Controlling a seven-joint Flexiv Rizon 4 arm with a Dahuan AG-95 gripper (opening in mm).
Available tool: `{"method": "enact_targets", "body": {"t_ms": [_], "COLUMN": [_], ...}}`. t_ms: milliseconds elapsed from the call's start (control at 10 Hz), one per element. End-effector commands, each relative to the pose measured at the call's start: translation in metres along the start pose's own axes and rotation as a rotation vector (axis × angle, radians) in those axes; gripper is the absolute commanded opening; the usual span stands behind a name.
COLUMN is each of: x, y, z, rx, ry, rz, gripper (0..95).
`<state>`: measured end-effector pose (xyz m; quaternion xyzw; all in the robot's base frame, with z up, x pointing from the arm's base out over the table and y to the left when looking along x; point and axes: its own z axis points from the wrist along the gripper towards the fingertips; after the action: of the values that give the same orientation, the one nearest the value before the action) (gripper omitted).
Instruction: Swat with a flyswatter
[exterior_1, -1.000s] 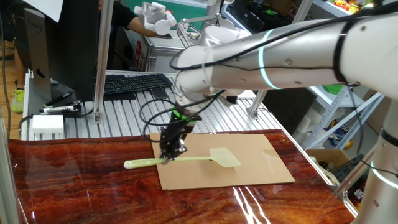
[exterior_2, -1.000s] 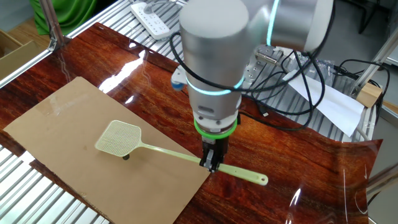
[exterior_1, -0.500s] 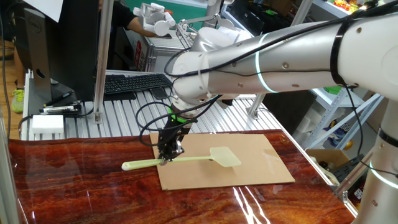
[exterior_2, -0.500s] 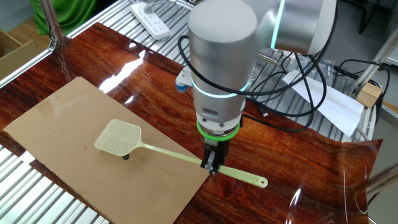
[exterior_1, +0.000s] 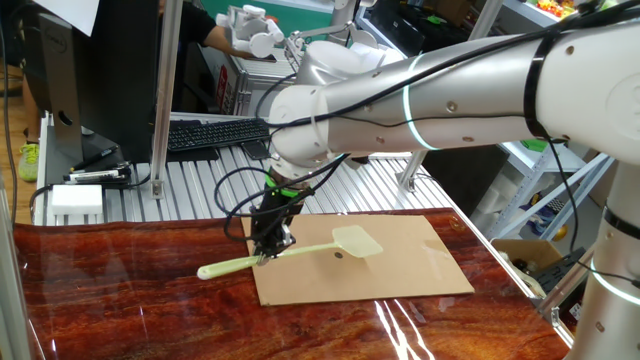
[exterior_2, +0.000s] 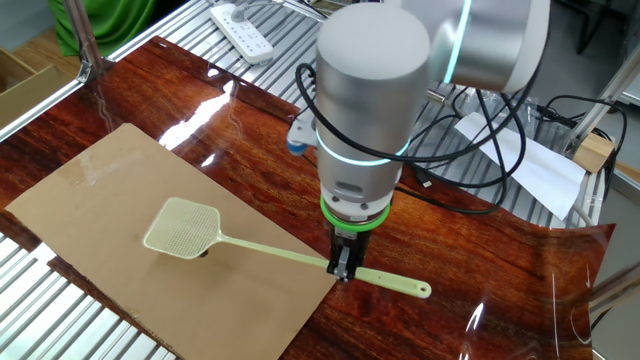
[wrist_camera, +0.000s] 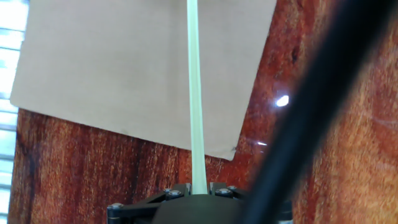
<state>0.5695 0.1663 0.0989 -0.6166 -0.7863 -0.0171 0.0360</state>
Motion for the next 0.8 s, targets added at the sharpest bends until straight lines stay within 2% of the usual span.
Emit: {"method": "enact_targets", "body": {"t_ms": [100, 500, 600, 800], "x": [0.0001, 0.0001, 0.0001, 0.0001], "y": [-0.0010, -0.0010, -0.0010, -0.0010], "z": [-0.0005, -0.0005, -0.0005, -0.0005], "rx": [0.000, -0.011, -0.016, -0.024], "ry": [-0.011, -0.011, -0.003, 0.013], "rz": [-0.054, -0.156, -0.197, -0.231], "gripper": [0.0, 0.0, 0.0, 0.0]}}
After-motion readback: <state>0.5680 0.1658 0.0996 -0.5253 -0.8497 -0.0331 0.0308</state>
